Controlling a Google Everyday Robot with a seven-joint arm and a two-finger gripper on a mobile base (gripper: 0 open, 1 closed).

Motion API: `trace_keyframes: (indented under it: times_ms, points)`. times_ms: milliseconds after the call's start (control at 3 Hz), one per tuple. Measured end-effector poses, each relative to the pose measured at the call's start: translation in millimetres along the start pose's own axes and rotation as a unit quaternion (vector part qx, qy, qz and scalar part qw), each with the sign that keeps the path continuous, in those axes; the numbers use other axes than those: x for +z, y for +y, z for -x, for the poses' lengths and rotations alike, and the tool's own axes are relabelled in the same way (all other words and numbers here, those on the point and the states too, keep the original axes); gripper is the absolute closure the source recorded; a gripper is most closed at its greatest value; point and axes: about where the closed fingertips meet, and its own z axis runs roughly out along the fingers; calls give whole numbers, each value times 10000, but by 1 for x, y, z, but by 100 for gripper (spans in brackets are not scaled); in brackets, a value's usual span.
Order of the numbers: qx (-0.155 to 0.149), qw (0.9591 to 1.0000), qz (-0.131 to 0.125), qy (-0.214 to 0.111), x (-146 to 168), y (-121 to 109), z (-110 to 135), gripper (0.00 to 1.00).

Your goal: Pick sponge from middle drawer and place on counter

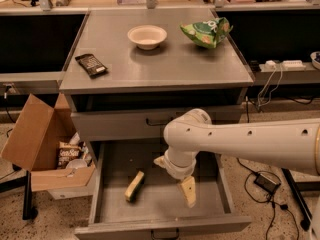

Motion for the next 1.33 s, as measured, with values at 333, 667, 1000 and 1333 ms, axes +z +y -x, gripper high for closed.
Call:
trace_keyframes:
  times_ms: [333,667,1000,1333]
  points:
    - [0,10000,0,0,0,0,0,0]
    - [-118,9999,49,30,15,-7,0,0]
    - [-514,9986,-67,66,43,-36,3,0]
    - [-884,9956,-320,-61,79,-63,2,0]
